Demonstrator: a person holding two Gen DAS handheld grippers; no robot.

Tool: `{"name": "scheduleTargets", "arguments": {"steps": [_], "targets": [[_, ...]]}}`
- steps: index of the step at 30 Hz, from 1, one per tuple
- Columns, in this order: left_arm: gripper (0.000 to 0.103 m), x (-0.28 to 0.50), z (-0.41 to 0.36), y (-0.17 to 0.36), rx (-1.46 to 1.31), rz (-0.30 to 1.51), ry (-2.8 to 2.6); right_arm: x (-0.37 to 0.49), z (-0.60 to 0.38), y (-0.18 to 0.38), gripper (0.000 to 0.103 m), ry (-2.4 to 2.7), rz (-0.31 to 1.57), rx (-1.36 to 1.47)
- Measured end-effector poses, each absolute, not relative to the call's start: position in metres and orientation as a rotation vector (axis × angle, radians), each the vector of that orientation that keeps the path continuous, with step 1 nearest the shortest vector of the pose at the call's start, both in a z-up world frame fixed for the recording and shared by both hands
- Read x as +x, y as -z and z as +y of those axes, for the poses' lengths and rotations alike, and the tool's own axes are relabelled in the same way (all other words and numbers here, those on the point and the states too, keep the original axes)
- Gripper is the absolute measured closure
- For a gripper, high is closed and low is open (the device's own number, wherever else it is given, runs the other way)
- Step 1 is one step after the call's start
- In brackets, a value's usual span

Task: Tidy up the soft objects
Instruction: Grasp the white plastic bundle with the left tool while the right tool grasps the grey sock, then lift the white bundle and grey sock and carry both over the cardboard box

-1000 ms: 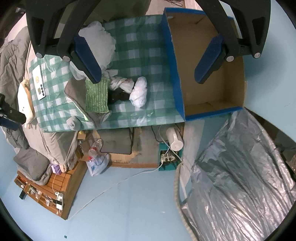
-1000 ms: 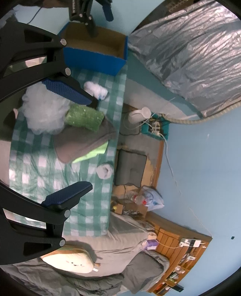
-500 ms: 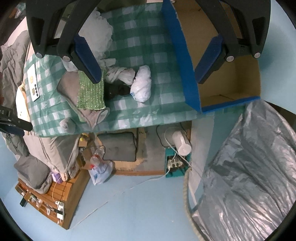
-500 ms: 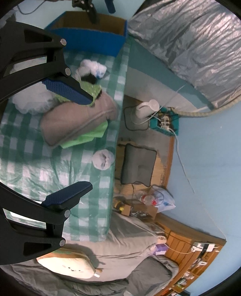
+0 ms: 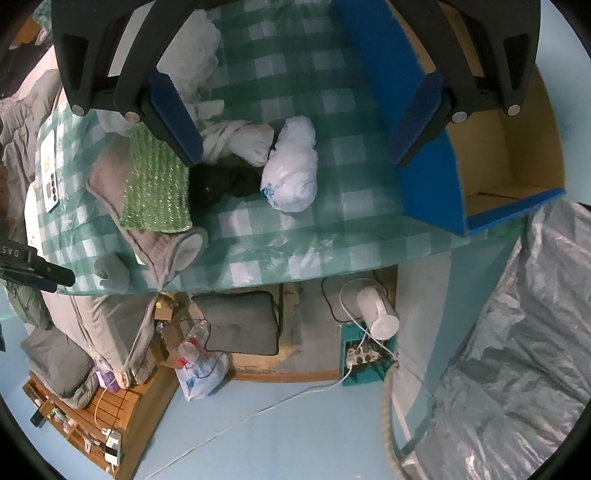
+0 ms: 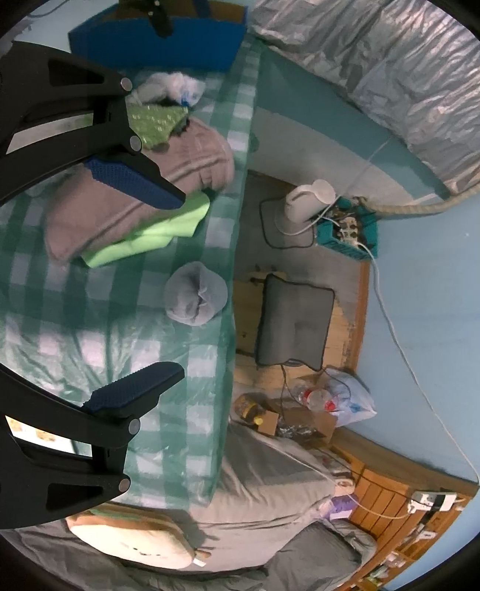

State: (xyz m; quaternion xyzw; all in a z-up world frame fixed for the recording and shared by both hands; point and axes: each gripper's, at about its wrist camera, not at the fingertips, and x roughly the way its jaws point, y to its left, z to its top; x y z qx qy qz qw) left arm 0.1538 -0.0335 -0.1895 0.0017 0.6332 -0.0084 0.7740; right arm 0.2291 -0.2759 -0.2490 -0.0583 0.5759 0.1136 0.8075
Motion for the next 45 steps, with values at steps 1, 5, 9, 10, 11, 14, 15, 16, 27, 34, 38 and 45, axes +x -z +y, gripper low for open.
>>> {"name": "scheduleTargets", "arguments": {"steps": [1,5,9,10,11,14,15,16,27,34,38,45], "targets": [[0.002,0.155,-0.034,0.193,0.006,1.379,0.013,0.232,-0.276,0.254,0.019,-0.241,1.236,-0.13],[0.002,0.162,-0.034,0.211,0.011,1.395,-0.002,0.244,-0.274,0.275,0.019,-0.231,1.271,-0.148],[0.002,0.166,-0.032,0.228,-0.009,1.427,-0.011,0.254,-0.278,0.295,0.019,-0.215,1.302,-0.162],[0.002,0.167,-0.033,0.233,-0.008,1.435,-0.014,0.256,-0.279,0.299,0.019,-0.214,1.307,-0.16],[0.002,0.168,-0.032,0.236,-0.005,1.44,-0.017,0.258,-0.279,0.302,0.019,-0.212,1.311,-0.156],[0.002,0.17,-0.032,0.248,0.006,1.456,-0.026,0.261,-0.28,0.31,0.019,-0.212,1.32,-0.141],[0.002,0.171,-0.032,0.252,0.006,1.465,-0.028,0.262,-0.28,0.313,0.019,-0.211,1.321,-0.145],[0.002,0.172,-0.033,0.256,0.008,1.472,-0.03,0.263,-0.279,0.315,0.019,-0.211,1.322,-0.148],[0.002,0.177,-0.035,0.276,0.024,1.526,-0.047,0.262,-0.27,0.336,0.04,-0.232,1.337,-0.203],[0.007,0.177,-0.037,0.286,0.032,1.551,-0.06,0.258,-0.269,0.333,0.069,-0.253,1.333,-0.189],[0.028,0.179,-0.039,0.292,0.035,1.577,-0.048,0.252,-0.268,0.331,0.073,-0.254,1.327,-0.168],[0.056,0.172,-0.04,0.292,0.038,1.569,-0.015,0.232,-0.257,0.325,0.073,-0.276,1.318,-0.194]]}}
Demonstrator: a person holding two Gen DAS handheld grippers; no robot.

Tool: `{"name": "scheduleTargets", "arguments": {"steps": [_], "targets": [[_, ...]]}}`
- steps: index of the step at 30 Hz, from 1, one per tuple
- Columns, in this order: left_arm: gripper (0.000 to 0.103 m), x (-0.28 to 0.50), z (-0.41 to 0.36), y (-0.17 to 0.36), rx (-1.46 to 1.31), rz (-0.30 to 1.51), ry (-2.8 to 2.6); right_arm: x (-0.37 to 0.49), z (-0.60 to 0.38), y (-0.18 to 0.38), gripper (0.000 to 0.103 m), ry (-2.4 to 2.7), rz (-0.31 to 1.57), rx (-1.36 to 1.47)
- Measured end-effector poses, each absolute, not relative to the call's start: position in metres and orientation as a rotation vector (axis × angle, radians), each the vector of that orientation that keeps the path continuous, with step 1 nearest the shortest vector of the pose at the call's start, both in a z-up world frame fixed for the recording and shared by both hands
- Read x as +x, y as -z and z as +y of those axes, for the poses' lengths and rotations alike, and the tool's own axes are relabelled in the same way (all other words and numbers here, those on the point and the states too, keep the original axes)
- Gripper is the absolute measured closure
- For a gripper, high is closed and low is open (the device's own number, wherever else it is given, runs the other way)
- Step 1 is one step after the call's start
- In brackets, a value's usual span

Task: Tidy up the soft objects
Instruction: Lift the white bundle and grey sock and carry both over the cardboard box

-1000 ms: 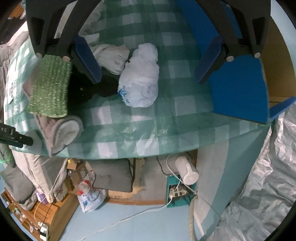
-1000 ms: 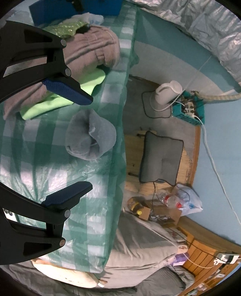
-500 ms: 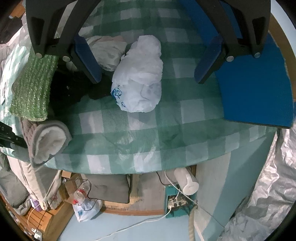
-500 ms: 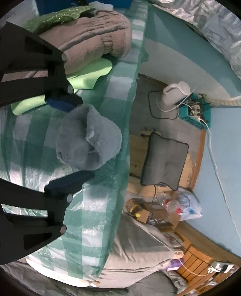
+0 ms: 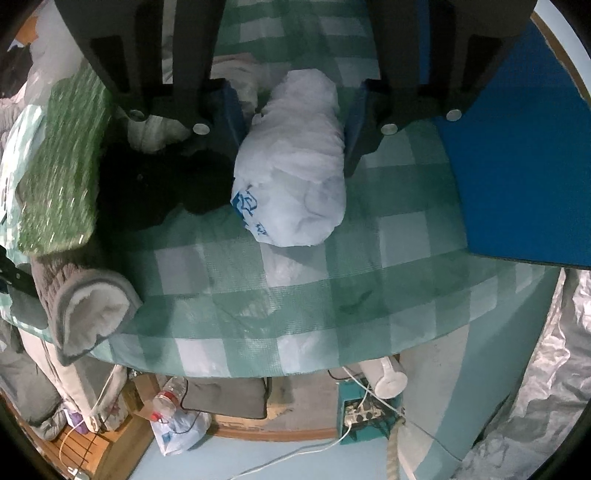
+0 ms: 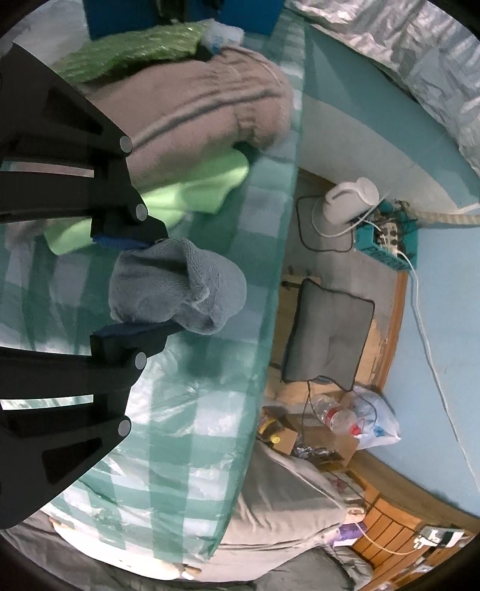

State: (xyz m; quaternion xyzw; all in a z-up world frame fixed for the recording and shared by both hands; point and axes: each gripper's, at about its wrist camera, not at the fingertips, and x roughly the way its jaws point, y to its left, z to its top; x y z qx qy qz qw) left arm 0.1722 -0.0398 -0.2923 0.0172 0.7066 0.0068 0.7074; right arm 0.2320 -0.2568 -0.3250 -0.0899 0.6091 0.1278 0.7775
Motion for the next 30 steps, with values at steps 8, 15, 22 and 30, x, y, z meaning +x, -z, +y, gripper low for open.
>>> {"name": "scheduleTargets", "arguments": {"steps": [8,15,22,30], "targets": [[0.059,0.16,-0.03,0.282,0.043,1.52,-0.033,0.211,-0.25,0.306,0.073,-0.281,1.299,-0.155],[0.059,0.151,-0.029,0.256,0.063,1.451,-0.032,0.192,-0.245,0.288,0.073,-0.305,1.286,-0.143],[0.059,0.141,-0.037,0.227,0.095,1.393,0.006,0.175,-0.238,0.269,0.073,-0.325,1.269,-0.133],[0.059,0.118,-0.042,0.201,0.061,1.359,0.026,0.151,-0.23,0.242,0.073,-0.36,1.25,-0.109]]}}
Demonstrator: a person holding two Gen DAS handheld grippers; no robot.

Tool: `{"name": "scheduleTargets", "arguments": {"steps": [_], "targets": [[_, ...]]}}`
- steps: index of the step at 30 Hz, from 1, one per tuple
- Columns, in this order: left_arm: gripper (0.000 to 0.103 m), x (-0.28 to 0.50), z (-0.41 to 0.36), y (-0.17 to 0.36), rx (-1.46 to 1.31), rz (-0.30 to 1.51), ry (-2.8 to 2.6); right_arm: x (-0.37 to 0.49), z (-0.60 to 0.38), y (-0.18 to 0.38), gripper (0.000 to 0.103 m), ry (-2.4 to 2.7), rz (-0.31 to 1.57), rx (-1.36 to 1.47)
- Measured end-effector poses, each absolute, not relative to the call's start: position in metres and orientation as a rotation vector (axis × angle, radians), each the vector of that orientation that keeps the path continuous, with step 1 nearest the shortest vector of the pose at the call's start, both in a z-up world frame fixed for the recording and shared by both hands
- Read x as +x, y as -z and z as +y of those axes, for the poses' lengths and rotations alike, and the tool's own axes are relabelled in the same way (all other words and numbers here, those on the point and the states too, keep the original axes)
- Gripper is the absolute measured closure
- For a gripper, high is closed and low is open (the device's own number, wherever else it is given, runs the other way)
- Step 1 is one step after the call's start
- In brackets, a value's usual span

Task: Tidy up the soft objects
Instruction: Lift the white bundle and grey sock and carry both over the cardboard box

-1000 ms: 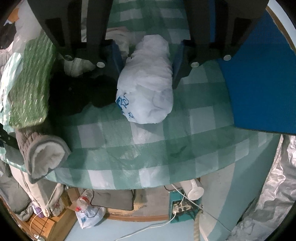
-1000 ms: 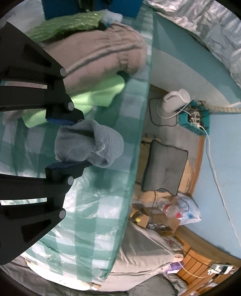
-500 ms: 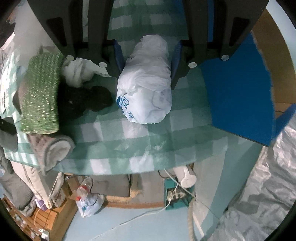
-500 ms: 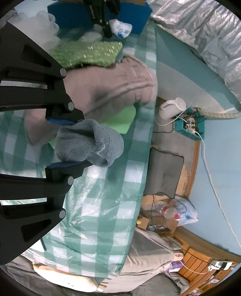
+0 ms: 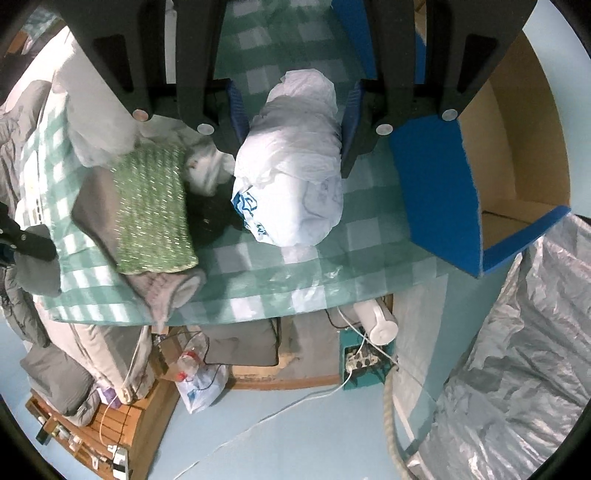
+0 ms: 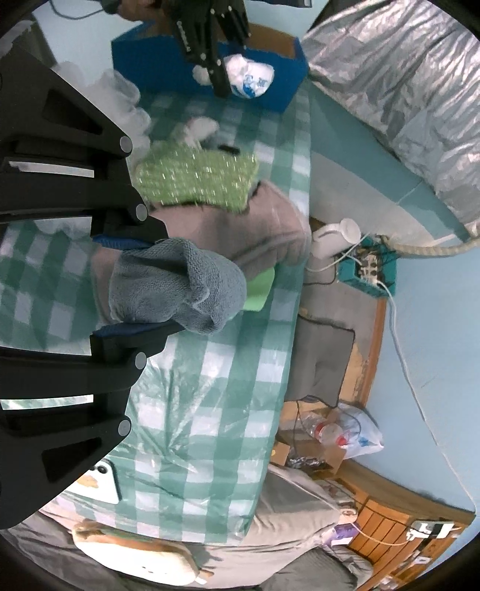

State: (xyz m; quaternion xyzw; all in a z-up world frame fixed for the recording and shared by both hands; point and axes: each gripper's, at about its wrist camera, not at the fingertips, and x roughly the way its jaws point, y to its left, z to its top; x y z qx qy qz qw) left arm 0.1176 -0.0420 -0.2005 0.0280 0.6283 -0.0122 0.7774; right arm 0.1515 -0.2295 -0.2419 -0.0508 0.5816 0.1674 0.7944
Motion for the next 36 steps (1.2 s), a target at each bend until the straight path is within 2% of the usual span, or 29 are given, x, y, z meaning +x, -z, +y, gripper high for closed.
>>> {"name": "scheduleTargets", "arguments": {"steps": [11,36], "targets": [[0.059,0.082,-0.047,0.166,0.062,1.315,0.044,0.123,-0.215,0.213,0.073,-0.396,1.23,-0.099],[0.059,0.024,-0.003,0.119,-0.036,1.267,-0.008,0.081,-0.16,0.153,0.073,-0.508,1.162,-0.115]]}}
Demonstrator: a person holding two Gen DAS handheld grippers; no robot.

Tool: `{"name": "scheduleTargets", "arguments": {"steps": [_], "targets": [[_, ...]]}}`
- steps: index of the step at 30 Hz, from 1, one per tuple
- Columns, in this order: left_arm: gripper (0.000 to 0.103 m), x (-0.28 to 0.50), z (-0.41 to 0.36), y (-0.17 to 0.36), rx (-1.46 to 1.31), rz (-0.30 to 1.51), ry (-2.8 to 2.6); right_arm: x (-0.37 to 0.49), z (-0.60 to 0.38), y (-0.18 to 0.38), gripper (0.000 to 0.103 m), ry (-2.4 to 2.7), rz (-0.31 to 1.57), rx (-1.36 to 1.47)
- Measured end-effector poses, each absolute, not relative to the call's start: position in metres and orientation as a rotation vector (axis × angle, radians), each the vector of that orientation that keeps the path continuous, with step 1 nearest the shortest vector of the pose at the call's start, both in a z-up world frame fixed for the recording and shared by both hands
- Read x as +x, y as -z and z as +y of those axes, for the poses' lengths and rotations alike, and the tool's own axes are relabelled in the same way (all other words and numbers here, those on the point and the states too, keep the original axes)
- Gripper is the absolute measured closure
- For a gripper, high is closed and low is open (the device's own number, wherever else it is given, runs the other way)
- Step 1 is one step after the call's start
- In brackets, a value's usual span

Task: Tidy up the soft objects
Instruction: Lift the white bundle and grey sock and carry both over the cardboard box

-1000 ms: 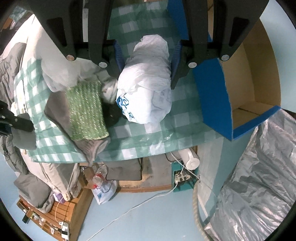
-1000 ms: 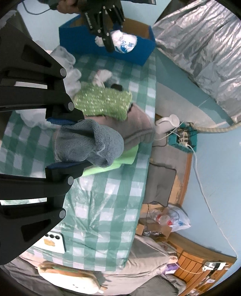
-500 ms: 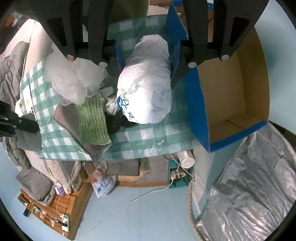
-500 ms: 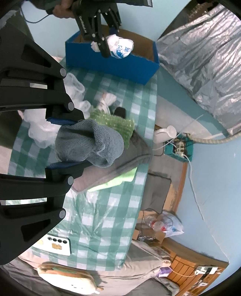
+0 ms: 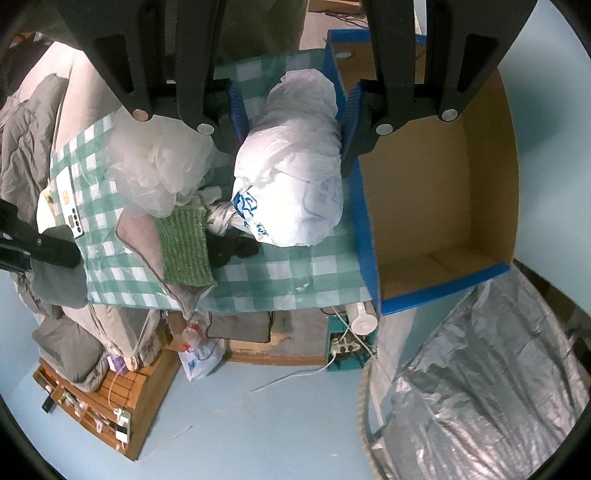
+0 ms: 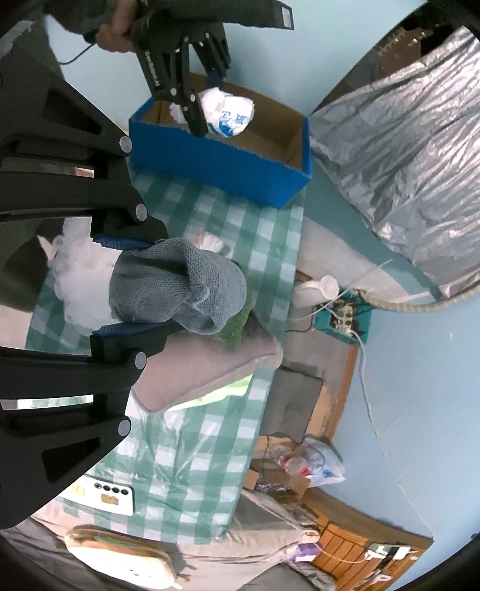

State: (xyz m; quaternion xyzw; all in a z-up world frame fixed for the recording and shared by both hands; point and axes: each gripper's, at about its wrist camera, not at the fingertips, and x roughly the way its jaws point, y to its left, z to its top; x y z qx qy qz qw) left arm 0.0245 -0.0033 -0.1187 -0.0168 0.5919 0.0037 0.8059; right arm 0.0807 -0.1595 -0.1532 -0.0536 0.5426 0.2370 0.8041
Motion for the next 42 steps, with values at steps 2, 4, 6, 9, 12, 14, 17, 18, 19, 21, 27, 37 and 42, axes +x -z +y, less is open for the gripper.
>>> {"name": "scheduleTargets", "arguments": {"steps": [2,4,6,9,12,14,17,18,19,21,27,37,42], "targets": [[0.059,0.021,0.002,0.116,-0.045,1.265,-0.022,0.079,-0.154,0.149,0.073,-0.521,1.157,-0.115],[0.059,0.017,0.007,0.113,-0.051,1.26,-0.033,0.076,-0.147,0.146,0.073,-0.532,1.155,-0.118],[0.059,0.013,0.013,0.11,-0.057,1.257,-0.045,0.073,-0.139,0.143,0.073,-0.546,1.152,-0.12],[0.059,0.008,0.021,0.106,-0.067,1.254,-0.059,0.07,-0.129,0.138,0.073,-0.568,1.146,-0.13],[0.059,0.002,0.032,0.102,-0.083,1.25,-0.078,0.067,-0.114,0.135,0.073,-0.597,1.141,-0.148],[0.059,-0.001,0.039,0.1,-0.091,1.248,-0.088,0.065,-0.105,0.133,0.073,-0.614,1.14,-0.156],[0.059,-0.005,0.048,0.098,-0.102,1.247,-0.106,0.064,-0.093,0.131,0.073,-0.644,1.138,-0.171],[0.059,-0.006,0.052,0.098,-0.106,1.247,-0.114,0.063,-0.088,0.131,0.073,-0.652,1.137,-0.177],[0.059,-0.007,0.054,0.098,-0.11,1.247,-0.118,0.062,-0.083,0.13,0.073,-0.662,1.136,-0.184],[0.059,-0.011,0.06,0.098,-0.117,1.246,-0.13,0.061,-0.073,0.129,0.073,-0.678,1.133,-0.195],[0.059,-0.018,0.084,0.099,-0.142,1.244,-0.167,0.06,-0.044,0.129,0.073,-0.726,1.135,-0.231],[0.059,-0.027,0.118,0.103,-0.169,1.253,-0.211,0.059,0.017,0.146,0.073,-0.813,1.167,-0.286],[0.059,-0.029,0.136,0.107,-0.189,1.258,-0.231,0.058,0.047,0.156,0.073,-0.858,1.175,-0.32]]}}
